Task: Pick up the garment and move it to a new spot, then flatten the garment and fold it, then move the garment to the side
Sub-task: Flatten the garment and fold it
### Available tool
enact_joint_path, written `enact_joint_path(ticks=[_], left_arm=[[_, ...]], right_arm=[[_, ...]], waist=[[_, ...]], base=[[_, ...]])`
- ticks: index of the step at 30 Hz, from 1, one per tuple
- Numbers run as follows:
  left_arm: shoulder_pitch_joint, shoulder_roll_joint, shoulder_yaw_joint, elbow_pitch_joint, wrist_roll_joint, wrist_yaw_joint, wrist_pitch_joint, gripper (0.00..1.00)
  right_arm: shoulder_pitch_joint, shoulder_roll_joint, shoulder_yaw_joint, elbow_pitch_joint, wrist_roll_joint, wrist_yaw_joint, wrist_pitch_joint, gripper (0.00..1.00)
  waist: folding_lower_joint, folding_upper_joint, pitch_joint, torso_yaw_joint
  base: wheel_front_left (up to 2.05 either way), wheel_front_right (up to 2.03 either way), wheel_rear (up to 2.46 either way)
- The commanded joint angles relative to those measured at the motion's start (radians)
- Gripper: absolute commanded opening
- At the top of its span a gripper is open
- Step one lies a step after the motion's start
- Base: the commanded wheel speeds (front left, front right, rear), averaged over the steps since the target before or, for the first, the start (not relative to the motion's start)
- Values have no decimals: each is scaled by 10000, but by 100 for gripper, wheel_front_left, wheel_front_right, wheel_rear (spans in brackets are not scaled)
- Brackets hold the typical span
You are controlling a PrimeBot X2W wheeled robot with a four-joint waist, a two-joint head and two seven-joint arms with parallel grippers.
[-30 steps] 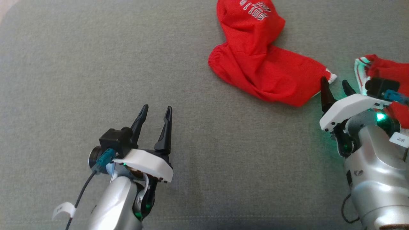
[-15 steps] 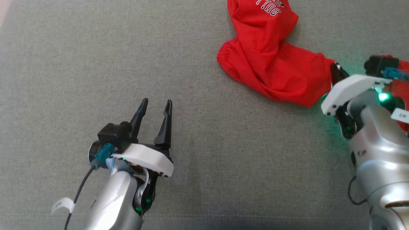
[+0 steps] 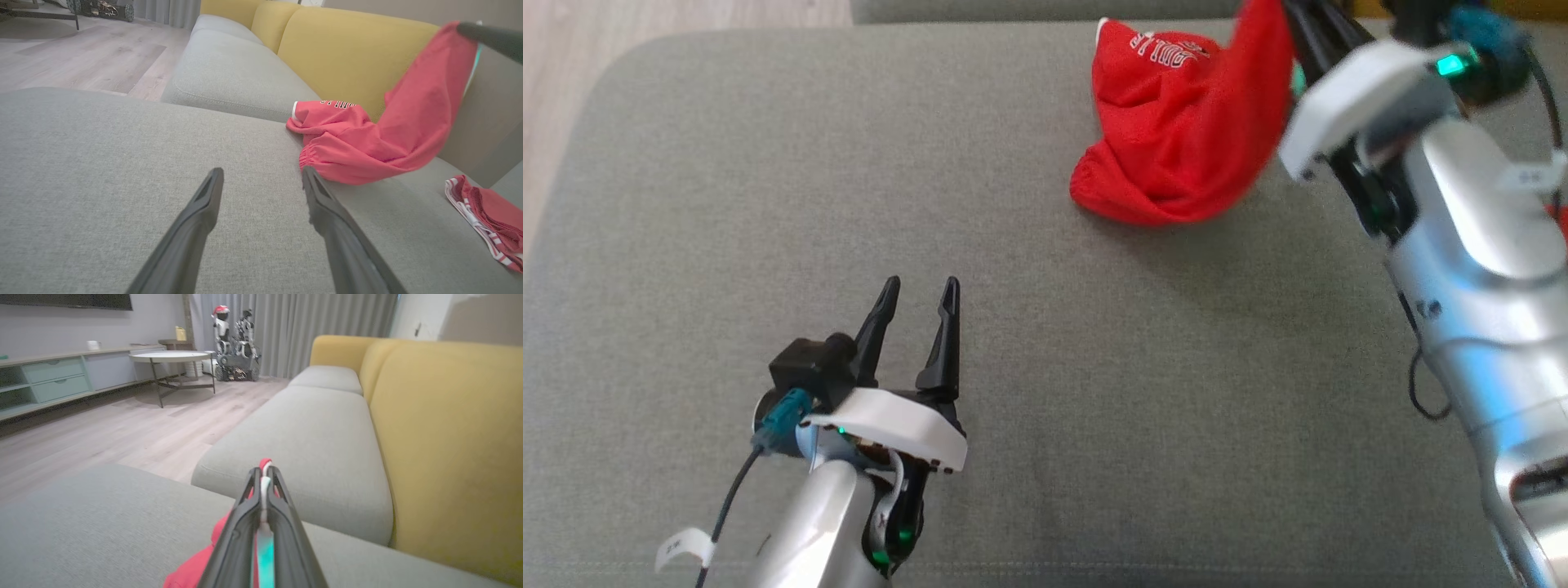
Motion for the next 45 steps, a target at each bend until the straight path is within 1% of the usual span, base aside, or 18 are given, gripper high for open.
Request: enact_joint_path(ticks=[1, 6, 9, 13, 17, 20, 22, 25, 29, 33, 38, 40, 41, 42, 45], left_arm=[[-191, 74, 228, -350, -54, 62, -78, 100], [-78, 74, 114, -418, -231, 156, -78, 100], [4, 74, 24, -458, -362, 205, -78, 100], [78, 74, -40, -463, -416, 236, -78, 100], [130, 74, -53, -460, -428, 266, -78, 100], [166, 74, -35, -472, -416, 278, -78, 100], [195, 74, 21, -490, -399, 288, -78, 100], [243, 74, 147, -526, -353, 322, -78, 100], [223, 74, 220, -539, -288, 304, -78, 100], [116, 74, 274, -538, -191, 246, -78, 100], [-49, 74, 322, -470, -45, 143, -78, 100], [-78, 74, 322, -460, -21, 125, -78, 100], [-106, 74, 322, -449, -5, 110, -78, 100], [-130, 74, 320, -434, 11, 97, -78, 100], [-181, 74, 311, -384, 33, 67, -78, 100]], right_arm=[[-491, 126, 279, -499, 101, 19, 81, 0], [-1377, 410, 1446, -993, 343, 19, 472, 0], [-1950, 757, 1900, -902, 600, 19, 474, 0], [-2830, 1179, 2427, -491, 904, 19, 95, 0], [-3812, 1441, 2263, 65, 1397, 19, -821, 0], [-4433, 1497, 1748, 679, 1640, 19, -1648, 0], [-4663, 1507, 1398, 1273, 1618, 19, -2060, 0], [-4676, 1504, 752, 2359, 1614, 19, -2310, 0], [-4164, 1181, 114, 3889, 1363, 19, -2410, 0], [-3199, 653, -106, 5105, 1047, 19, -2450, 0], [-2164, -304, -641, 5628, 699, 19, -2545, 0], [-2032, -431, -816, 5658, 665, 19, -2556, 0], [-1919, -529, -951, 5676, 599, 19, -2567, 9], [-1829, -617, -1079, 5688, 512, 19, -2564, 100], [-1592, -791, -1350, 5703, 138, 19, -2502, 100]], waist=[[0, -1, -175, 78], [0, -1, -424, 310], [0, -1, -522, 495], [0, -1, -566, 724], [0, -1, -592, 905], [0, -1, -592, 971], [0, -1, -582, 956], [0, -1, -509, 801], [0, -1, -325, 507], [0, -1, -51, 224], [0, -1, 257, -61], [0, -1, 300, -106], [0, -1, 332, -144], [0, -1, 354, -184], [0, -1, 343, -283]], base=[[0, 0, 0], [0, 0, 0], [0, 0, 0], [0, 0, 0], [0, 0, 0], [0, 0, 0], [0, 0, 0], [0, 0, 0], [0, 0, 0], [0, 0, 0], [0, 0, 0], [0, 0, 0], [0, 0, 0], [0, 0, 0], [0, 0, 0]])
